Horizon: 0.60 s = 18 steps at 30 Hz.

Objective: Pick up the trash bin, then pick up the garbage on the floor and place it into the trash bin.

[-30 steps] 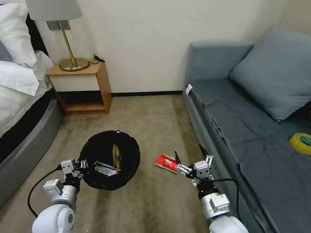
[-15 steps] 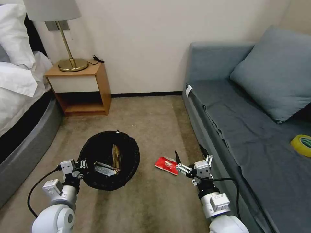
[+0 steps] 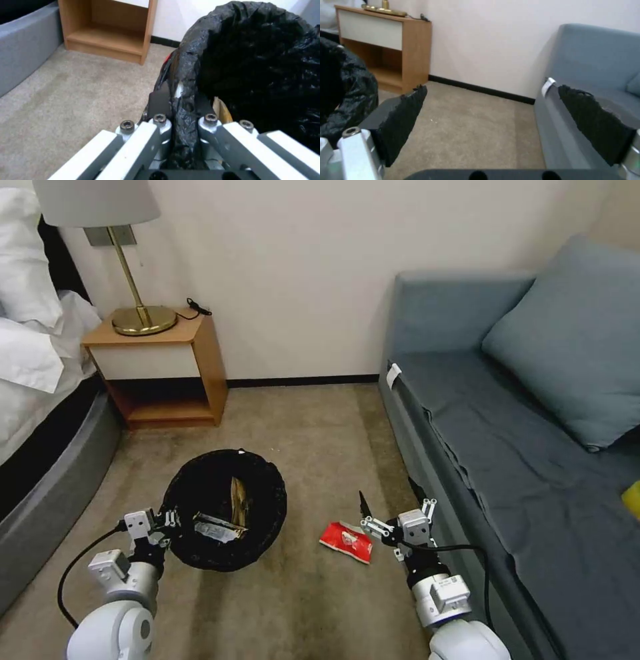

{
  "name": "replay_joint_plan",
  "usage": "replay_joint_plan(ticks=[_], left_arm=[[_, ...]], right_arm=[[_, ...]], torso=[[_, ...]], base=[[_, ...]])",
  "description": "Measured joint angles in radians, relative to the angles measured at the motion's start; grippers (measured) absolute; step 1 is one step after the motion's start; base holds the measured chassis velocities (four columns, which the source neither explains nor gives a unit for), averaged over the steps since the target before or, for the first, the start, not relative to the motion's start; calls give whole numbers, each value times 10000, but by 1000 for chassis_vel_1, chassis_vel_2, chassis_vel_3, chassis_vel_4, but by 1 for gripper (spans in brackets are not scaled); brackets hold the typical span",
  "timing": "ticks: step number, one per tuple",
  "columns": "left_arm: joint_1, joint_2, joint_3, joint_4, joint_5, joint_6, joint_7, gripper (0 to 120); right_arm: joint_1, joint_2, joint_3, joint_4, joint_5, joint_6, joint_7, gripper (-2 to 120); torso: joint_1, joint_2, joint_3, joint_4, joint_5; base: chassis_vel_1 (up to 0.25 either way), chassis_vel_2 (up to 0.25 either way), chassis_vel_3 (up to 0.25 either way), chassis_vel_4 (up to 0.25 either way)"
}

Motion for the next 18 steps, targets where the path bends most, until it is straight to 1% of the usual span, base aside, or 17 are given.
replay_joint_plan(ticks=[3,5,9,10,13,14,15,17,18], left_arm=[[-2,-4,-1,2,58,-7,2,4],[-18,-14,-1,12,246,-44,40,4],[-67,-28,10,8,281,-45,45,4],[-112,-33,36,-19,276,-46,51,4],[-156,-8,72,-31,264,-46,71,4],[-159,13,79,-31,262,-47,90,4],[-159,13,79,-31,262,-47,90,4],[-166,48,73,-25,258,-80,134,4],[-167,53,70,-23,258,-90,141,4]], right_arm=[[226,-147,-184,-296,40,180,-2,100],[566,-420,-438,-598,215,162,-110,100],[939,-686,-700,-875,406,64,-206,100],[1348,-928,-942,-1145,665,-99,-277,100],[2027,-1190,-1382,-1665,1162,-389,-345,100],[2461,-1306,-1646,-2021,1338,-515,-405,100],[2461,-1306,-1646,-2021,1338,-515,-405,100],[3113,-1425,-2125,-2521,1650,-703,-513,100],[3212,-1436,-2197,-2583,1709,-738,-527,100]], torso=[[0,-1,0,-1,2],[-1,0,-1,-1,0],[-1,0,-1,1,2],[0,-1,0,0,-2],[0,0,-1,-3,2],[0,0,0,-1,0],[0,0,0,-1,0],[0,-1,0,0,1],[0,-1,-1,-1,1]], base=[[0,0,0,0],[0,0,0,0],[0,0,0,0],[0,0,0,0],[0,0,0,0],[0,0,0,0],[0,0,0,0],[0,0,0,0],[0,0,0,0]])
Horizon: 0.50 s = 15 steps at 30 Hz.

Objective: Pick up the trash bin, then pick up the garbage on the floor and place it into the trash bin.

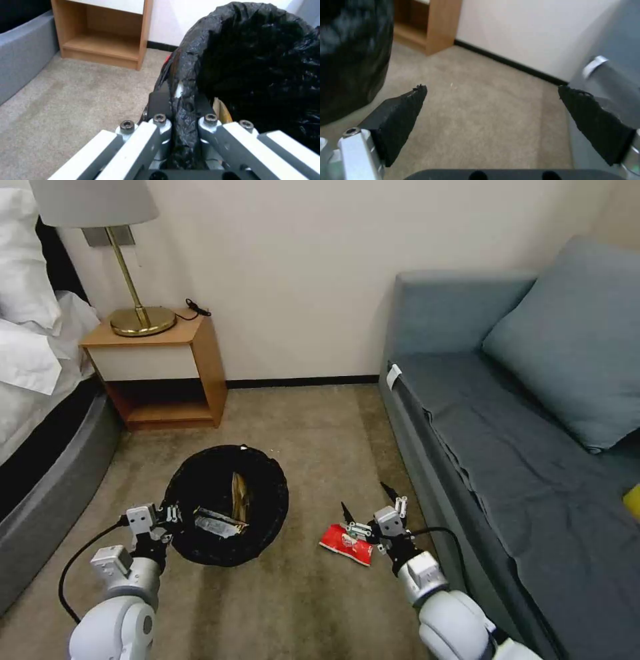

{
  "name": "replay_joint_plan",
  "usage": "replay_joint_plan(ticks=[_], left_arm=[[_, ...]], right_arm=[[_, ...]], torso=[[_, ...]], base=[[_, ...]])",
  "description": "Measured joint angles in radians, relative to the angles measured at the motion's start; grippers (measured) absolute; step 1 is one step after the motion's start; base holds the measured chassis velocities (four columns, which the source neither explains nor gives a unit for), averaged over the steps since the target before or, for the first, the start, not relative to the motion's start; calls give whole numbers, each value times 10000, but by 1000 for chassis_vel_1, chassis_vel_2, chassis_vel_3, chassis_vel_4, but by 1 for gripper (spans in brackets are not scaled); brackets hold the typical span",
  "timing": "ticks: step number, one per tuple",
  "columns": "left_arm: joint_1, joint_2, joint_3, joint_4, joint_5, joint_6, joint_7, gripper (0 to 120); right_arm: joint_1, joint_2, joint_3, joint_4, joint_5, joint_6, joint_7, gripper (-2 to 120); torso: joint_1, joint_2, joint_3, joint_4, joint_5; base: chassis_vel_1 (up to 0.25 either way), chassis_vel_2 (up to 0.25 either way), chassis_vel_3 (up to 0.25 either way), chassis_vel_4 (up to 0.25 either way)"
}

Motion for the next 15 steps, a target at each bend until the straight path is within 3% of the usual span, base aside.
replay_joint_plan(ticks=[6,15], left_arm=[[38,55,-87,4,130,-204,168,4],[85,143,-210,51,92,-313,304,4]], right_arm=[[1991,96,-1466,-1541,722,-463,-166,100],[3335,209,-2004,-3145,1345,-1314,-1304,100]], torso=[[0,0,0,2,0],[0,0,0,0,-1]], base=[[0,0,0,0],[0,0,0,0]])
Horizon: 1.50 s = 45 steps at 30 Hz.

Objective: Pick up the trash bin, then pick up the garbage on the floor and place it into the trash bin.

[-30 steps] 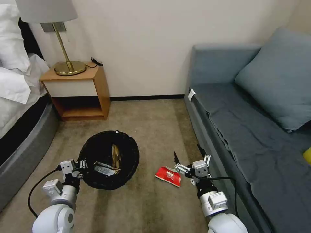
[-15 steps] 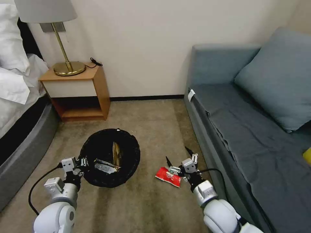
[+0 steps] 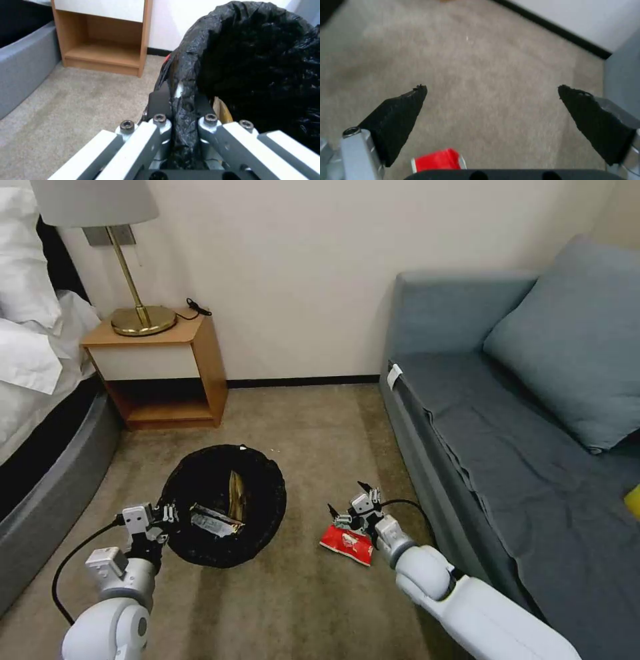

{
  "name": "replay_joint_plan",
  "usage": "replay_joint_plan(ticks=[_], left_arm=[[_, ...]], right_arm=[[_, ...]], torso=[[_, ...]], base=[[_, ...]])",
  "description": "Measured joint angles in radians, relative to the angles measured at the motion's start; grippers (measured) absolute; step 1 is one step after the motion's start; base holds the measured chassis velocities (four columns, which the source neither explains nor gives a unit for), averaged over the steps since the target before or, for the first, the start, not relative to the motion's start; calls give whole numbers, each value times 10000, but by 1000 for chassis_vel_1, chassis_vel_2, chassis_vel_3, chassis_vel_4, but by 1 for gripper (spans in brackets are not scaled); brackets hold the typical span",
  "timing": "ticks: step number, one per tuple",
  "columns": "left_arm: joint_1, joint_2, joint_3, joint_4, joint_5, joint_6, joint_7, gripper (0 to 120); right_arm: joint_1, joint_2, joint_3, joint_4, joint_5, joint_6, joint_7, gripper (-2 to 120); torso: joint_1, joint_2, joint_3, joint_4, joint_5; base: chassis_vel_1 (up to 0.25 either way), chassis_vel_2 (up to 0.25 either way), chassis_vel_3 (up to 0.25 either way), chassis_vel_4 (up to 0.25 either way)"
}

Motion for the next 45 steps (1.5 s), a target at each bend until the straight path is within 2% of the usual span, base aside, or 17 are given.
replay_joint_plan(ticks=[6,12,15,16,20,22,24,25,28,33,45], left_arm=[[-87,84,9,125,-7,-17,76,4],[-170,97,50,192,7,-17,108,4],[-193,97,45,240,30,-17,159,4],[-193,97,45,240,30,-17,159,4],[-198,156,-49,272,3,1,226,4],[-198,164,-59,274,-5,3,232,4],[-198,220,-107,317,-35,5,273,4],[-198,220,-107,317,-35,5,273,4],[-202,258,-126,398,-46,6,307,4],[-209,273,-124,498,-44,6,342,4],[-297,302,-144,681,-45,3,382,4]], right_arm=[[874,-205,-382,-778,450,-656,-1005,100],[2047,-206,-1105,-1707,802,-890,-1939,100],[2961,-130,-1896,-2579,1359,-1301,-2984,100],[2961,-130,-1896,-2579,1359,-1301,-2984,100],[3827,196,-2581,-4163,1687,-1677,-4418,100],[3909,260,-2628,-4391,1707,-1694,-4647,100],[4278,499,-2858,-5278,1716,-1769,-5860,100],[4278,499,-2858,-5278,1716,-1769,-5860,100],[4595,745,-3146,-5965,1596,-1600,-6831,100],[4672,1224,-3196,-6752,1103,-1251,-7322,100],[4367,1759,-2856,-7574,633,-969,-7218,100]], torso=[[0,0,0,-2,-1],[0,0,-1,0,-1],[0,0,0,0,-1],[0,0,0,0,-1],[0,0,0,0,-1],[0,0,0,0,-1],[0,0,0,0,-1],[0,0,0,0,-1],[0,0,0,0,-1],[1,0,0,0,0],[1,0,-1,1,0]], base=[[0,0,0,0],[0,0,0,0],[0,0,0,0],[0,0,0,0],[0,0,0,0],[0,0,0,0],[0,0,0,0],[0,0,0,0],[0,0,0,0],[0,0,0,0],[0,0,0,0]])
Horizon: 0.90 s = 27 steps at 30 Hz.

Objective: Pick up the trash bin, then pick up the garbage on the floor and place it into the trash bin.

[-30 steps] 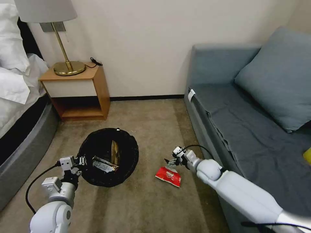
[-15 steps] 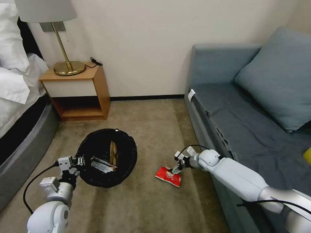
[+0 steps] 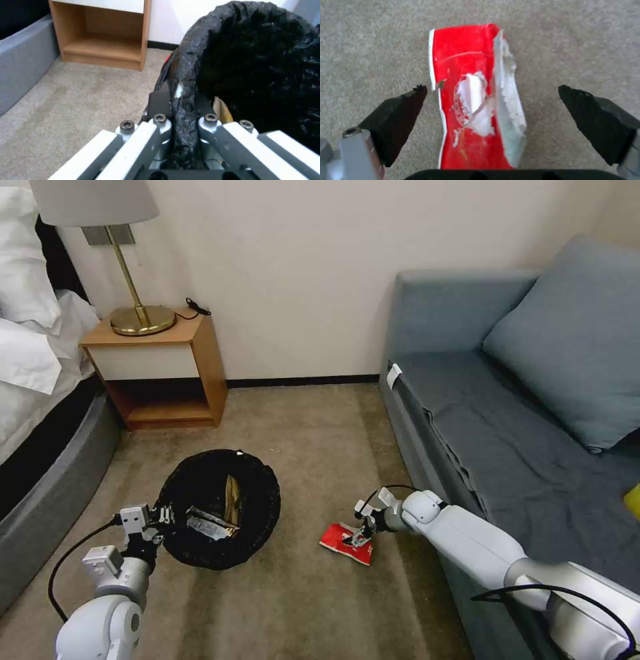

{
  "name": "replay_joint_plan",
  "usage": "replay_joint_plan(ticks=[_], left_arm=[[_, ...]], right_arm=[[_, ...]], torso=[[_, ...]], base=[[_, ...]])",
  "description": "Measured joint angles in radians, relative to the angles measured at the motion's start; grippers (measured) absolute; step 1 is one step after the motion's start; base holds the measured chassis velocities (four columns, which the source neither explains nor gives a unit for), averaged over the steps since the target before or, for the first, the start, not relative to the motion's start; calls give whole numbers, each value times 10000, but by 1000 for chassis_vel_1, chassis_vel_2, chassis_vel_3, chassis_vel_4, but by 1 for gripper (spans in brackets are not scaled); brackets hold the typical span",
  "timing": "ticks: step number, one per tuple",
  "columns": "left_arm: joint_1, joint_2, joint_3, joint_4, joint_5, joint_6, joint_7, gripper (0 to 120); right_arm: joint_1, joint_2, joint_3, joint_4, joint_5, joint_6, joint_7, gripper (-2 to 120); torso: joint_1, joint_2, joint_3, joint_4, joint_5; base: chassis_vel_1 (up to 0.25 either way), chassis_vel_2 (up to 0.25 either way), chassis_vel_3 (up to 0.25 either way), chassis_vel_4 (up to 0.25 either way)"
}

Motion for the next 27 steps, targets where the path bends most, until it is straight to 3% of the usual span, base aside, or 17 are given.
replay_joint_plan(ticks=[14,21,27], left_arm=[[17,-48,-82,99,0,-77,9,4],[35,-64,-89,110,-6,-104,14,4],[12,-61,-65,136,-6,-107,18,4]], right_arm=[[-389,248,109,-43,-327,41,467,96],[-548,213,214,82,-404,53,813,67],[-715,64,347,329,-459,60,1015,51]], torso=[[0,0,0,0,0],[-1,0,0,-1,0],[-1,-1,0,0,1]], base=[[0,0,0,0],[0,0,0,0],[0,0,0,0]])
